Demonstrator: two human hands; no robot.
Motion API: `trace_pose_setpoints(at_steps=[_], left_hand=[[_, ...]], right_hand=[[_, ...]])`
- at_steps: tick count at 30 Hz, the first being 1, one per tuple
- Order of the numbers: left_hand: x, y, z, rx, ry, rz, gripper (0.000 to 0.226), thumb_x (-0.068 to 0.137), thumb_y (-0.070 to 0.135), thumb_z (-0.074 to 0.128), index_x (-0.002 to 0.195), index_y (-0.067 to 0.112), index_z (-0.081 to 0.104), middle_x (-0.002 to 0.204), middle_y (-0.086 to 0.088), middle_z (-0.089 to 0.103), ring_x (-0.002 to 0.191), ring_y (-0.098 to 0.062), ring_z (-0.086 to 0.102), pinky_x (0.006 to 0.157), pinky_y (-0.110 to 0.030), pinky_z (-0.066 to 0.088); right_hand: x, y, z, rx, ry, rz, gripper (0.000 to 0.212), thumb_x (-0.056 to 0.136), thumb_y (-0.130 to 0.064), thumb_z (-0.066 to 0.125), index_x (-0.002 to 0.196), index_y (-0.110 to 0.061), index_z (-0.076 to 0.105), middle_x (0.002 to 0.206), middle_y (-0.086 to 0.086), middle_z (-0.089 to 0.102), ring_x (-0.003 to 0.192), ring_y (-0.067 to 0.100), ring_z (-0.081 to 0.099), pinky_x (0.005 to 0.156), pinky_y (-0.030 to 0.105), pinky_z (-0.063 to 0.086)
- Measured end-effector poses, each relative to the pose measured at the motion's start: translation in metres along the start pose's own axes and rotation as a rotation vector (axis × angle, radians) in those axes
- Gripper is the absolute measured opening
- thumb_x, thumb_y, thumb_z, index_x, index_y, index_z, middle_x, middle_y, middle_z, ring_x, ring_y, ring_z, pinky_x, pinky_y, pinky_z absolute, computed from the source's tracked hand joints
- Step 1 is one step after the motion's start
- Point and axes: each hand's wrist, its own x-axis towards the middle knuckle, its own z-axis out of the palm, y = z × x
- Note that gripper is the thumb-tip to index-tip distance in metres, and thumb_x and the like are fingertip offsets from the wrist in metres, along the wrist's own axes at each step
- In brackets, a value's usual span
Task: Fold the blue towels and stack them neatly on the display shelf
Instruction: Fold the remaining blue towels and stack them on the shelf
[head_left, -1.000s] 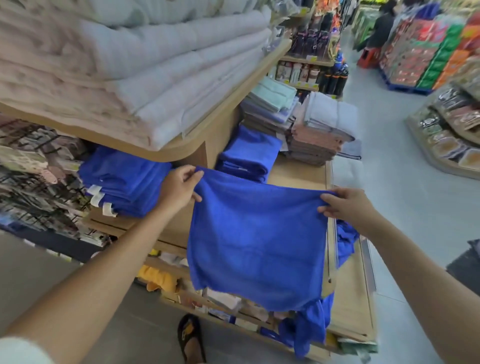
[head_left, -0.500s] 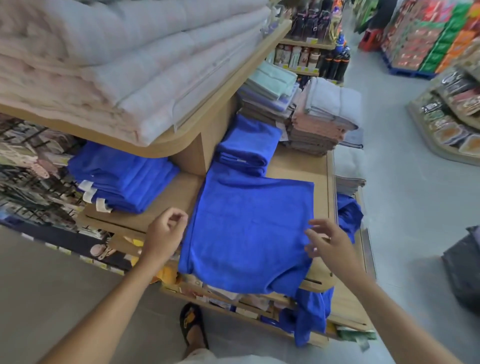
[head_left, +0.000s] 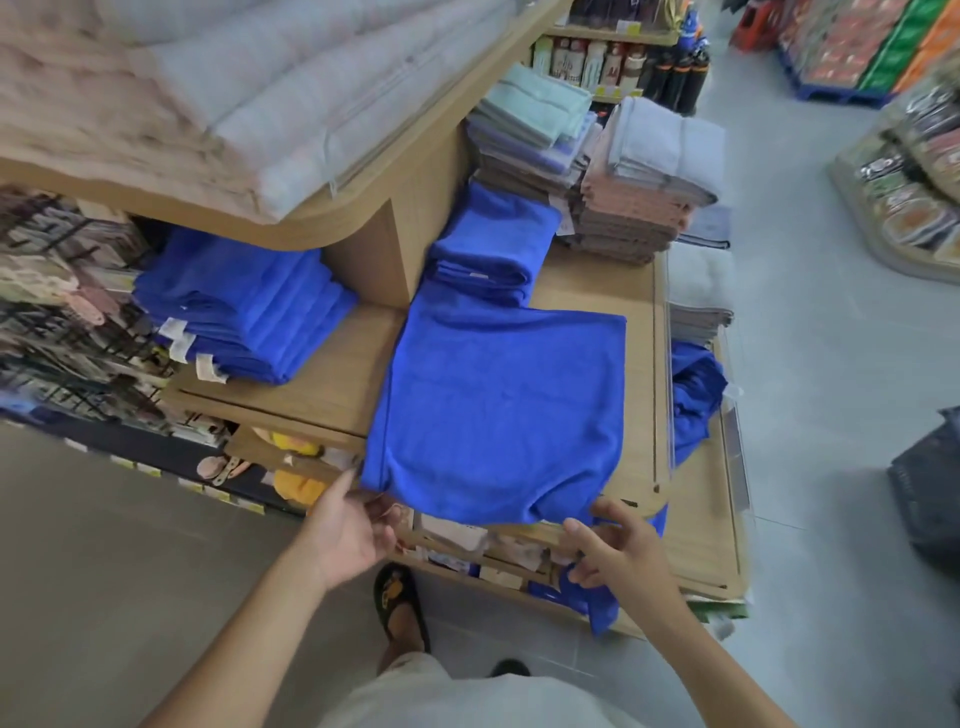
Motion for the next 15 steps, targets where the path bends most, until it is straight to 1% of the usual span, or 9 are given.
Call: trace_pose_setpoints(at_steps=[2, 4, 6, 8, 11, 13, 15], left_hand=[[-0.001, 0.001, -0.001, -0.045, -0.02, -0.004, 0.044, 0.077, 0.054, 0.071, 0.092, 0.014, 0.081, 0.079, -0.004, 0.063, 0.066, -0.016, 0.06, 0.053, -0.026, 0.043], [-0.002, 0.003, -0.005, -0.067, -0.024, -0.004, 0.042, 0.075, 0.046, 0.075, 0.102, 0.013, 0.076, 0.08, -0.004, 0.063, 0.067, -0.015, 0.06, 0.053, -0.026, 0.047], [-0.006, 0.007, -0.01, -0.089, -0.015, -0.001, 0.041, 0.078, 0.037, 0.075, 0.109, 0.011, 0.071, 0.082, -0.006, 0.065, 0.068, -0.015, 0.062, 0.055, -0.026, 0.051], [-0.009, 0.014, -0.014, -0.108, 0.005, 0.018, 0.037, 0.079, 0.03, 0.074, 0.11, 0.01, 0.069, 0.082, -0.008, 0.068, 0.067, -0.017, 0.065, 0.057, -0.028, 0.055], [-0.012, 0.02, -0.019, -0.083, 0.076, 0.057, 0.037, 0.074, 0.019, 0.072, 0.108, 0.008, 0.067, 0.078, -0.012, 0.072, 0.062, -0.019, 0.066, 0.055, -0.029, 0.057], [-0.011, 0.019, -0.021, -0.085, 0.092, 0.056, 0.038, 0.074, 0.017, 0.072, 0.11, 0.006, 0.066, 0.079, -0.013, 0.073, 0.063, -0.019, 0.067, 0.054, -0.029, 0.057], [-0.01, 0.017, -0.022, -0.094, 0.061, 0.055, 0.036, 0.079, 0.023, 0.077, 0.111, 0.009, 0.07, 0.087, -0.013, 0.075, 0.068, -0.02, 0.068, 0.058, -0.03, 0.057]], right_hand=[[0.0, 0.002, 0.004, 0.039, 0.011, -0.03, 0.006, 0.096, -0.027, 0.071, 0.1, -0.032, 0.07, 0.086, 0.013, 0.078, 0.072, 0.036, 0.076, 0.057, 0.036, 0.061], [-0.002, 0.003, 0.002, 0.033, 0.034, -0.057, 0.013, 0.098, -0.024, 0.066, 0.092, -0.034, 0.072, 0.086, 0.012, 0.077, 0.069, 0.036, 0.075, 0.056, 0.035, 0.06], [-0.008, 0.003, -0.007, 0.006, 0.042, -0.075, 0.017, 0.1, -0.022, 0.064, 0.09, -0.032, 0.073, 0.083, 0.011, 0.077, 0.063, 0.029, 0.072, 0.055, 0.032, 0.059], [-0.013, 0.006, -0.024, -0.002, 0.078, -0.07, 0.02, 0.101, -0.017, 0.063, 0.086, -0.027, 0.072, 0.078, 0.01, 0.076, 0.059, 0.023, 0.07, 0.053, 0.029, 0.057], [-0.018, 0.015, -0.047, -0.049, 0.13, -0.03, 0.02, 0.097, -0.007, 0.066, 0.078, -0.014, 0.067, 0.068, 0.011, 0.071, 0.057, 0.022, 0.069, 0.051, 0.031, 0.057], [-0.02, 0.02, -0.049, -0.104, 0.073, 0.04, 0.014, 0.095, -0.007, 0.069, 0.082, -0.004, 0.065, 0.069, 0.013, 0.073, 0.061, 0.024, 0.072, 0.057, 0.035, 0.059], [-0.019, 0.025, -0.044, -0.106, 0.01, 0.118, 0.018, 0.095, -0.016, 0.072, 0.083, -0.004, 0.065, 0.075, 0.012, 0.075, 0.069, 0.026, 0.075, 0.059, 0.034, 0.06]])
